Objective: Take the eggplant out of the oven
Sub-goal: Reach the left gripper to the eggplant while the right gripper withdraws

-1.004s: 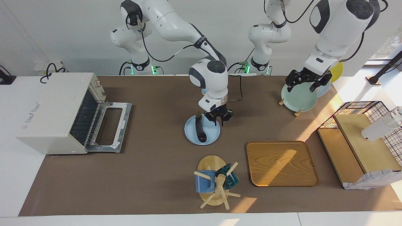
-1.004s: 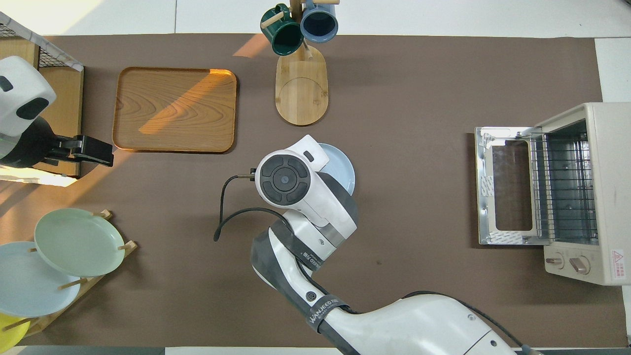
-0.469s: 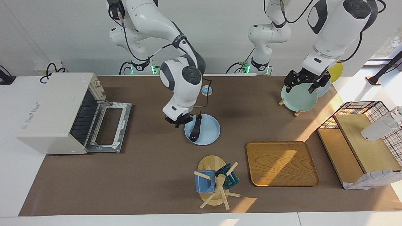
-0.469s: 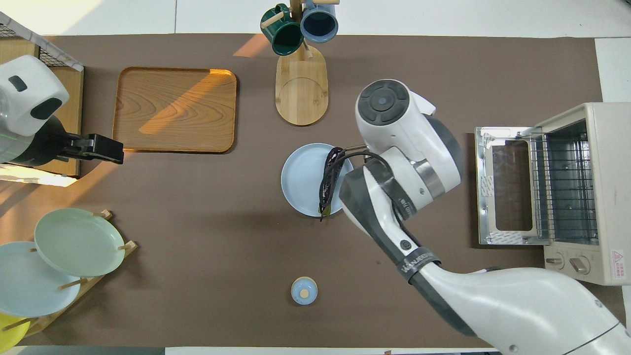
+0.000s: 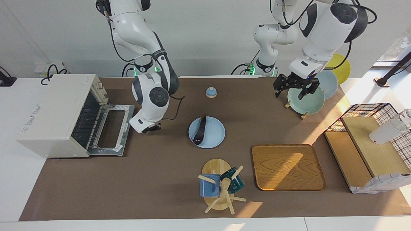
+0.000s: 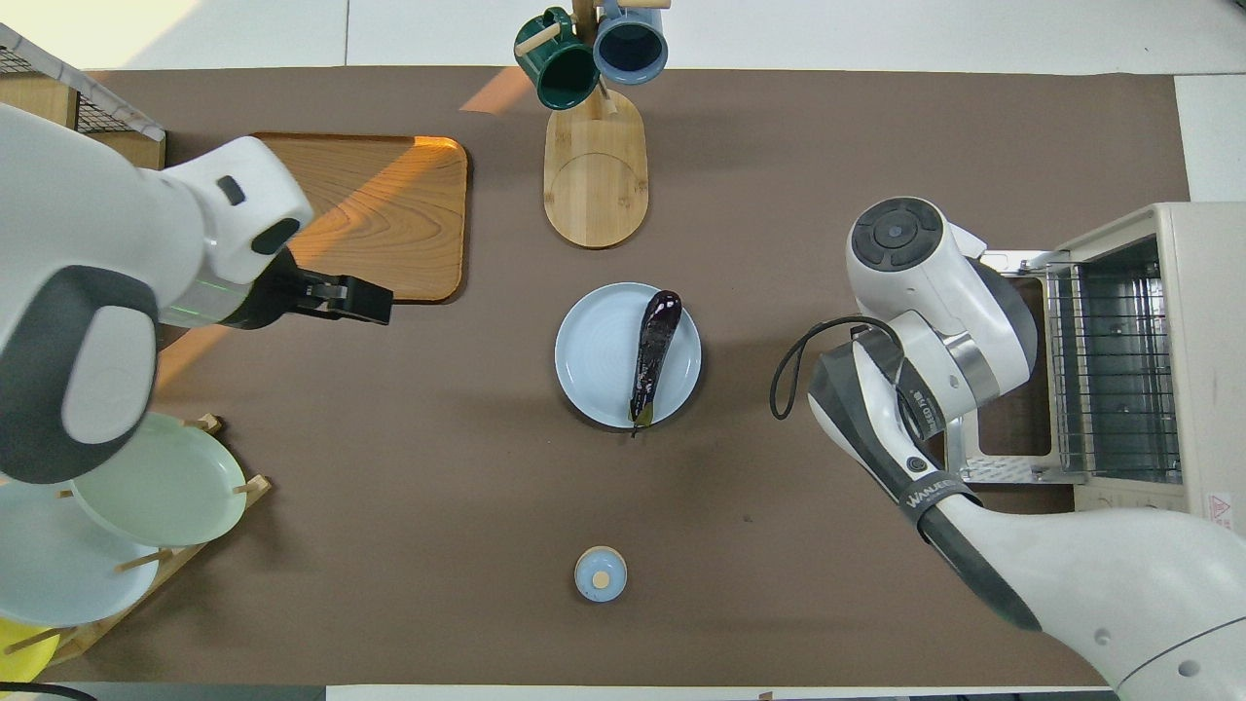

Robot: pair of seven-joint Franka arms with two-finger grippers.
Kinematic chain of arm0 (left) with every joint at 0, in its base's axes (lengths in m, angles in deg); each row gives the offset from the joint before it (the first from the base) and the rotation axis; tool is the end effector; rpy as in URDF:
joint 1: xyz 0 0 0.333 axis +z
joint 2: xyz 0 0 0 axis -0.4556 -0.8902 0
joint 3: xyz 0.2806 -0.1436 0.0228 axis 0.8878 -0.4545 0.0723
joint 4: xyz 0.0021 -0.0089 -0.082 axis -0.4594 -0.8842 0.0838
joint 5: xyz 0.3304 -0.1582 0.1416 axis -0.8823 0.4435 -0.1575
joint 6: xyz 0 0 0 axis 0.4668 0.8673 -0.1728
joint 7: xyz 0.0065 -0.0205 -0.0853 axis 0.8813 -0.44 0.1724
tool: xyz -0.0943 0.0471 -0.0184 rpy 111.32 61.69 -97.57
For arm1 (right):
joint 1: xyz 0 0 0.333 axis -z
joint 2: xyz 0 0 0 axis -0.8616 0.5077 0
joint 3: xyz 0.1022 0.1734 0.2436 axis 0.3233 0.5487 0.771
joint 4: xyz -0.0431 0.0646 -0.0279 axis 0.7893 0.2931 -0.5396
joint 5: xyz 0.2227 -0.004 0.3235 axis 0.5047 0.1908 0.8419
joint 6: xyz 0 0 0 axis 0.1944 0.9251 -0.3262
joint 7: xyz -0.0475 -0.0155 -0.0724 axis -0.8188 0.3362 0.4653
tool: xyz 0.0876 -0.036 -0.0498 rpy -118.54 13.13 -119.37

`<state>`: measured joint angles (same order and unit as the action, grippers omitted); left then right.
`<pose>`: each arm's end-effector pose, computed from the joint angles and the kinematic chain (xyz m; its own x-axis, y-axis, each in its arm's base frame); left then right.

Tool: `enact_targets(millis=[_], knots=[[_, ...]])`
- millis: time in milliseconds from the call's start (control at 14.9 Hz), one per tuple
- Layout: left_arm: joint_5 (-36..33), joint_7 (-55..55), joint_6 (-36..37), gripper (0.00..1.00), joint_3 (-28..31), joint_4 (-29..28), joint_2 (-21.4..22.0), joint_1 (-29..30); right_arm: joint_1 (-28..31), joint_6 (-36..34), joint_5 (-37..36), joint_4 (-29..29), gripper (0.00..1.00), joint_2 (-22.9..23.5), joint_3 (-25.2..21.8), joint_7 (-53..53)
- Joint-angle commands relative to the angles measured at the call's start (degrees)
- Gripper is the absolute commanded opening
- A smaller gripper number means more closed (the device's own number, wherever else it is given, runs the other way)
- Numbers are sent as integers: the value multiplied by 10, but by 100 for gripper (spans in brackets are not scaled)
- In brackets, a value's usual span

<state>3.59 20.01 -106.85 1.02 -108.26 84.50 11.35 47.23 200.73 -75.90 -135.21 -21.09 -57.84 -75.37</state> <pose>0.5391 -0.2033 0.5282 0.9718 -0.2323 0.0406 -0.2358 -0.9598 0.1522 0.5731 0.0999 0.2977 0.9831 0.0085 -0.1828 0.0808 -0.9164 0.3921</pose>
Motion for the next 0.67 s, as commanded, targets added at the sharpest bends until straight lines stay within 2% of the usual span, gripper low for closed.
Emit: enact_targets(millis=[0,268,469,603], knots=[[13,24,-75,100,7,-15,-48,-70,17,34,-13,-48,0,-28,9,9],[17,25,-178,100,7,-14,-124,-131,31,50,-19,-63,0,-32,8,12],[25,39,-231,100,7,-8,-178,-173,26,34,-80,-58,0,-33,9,35],[25,55,-255,100,7,5,-210,-190,23,8,-85,-41,0,-32,9,50]])
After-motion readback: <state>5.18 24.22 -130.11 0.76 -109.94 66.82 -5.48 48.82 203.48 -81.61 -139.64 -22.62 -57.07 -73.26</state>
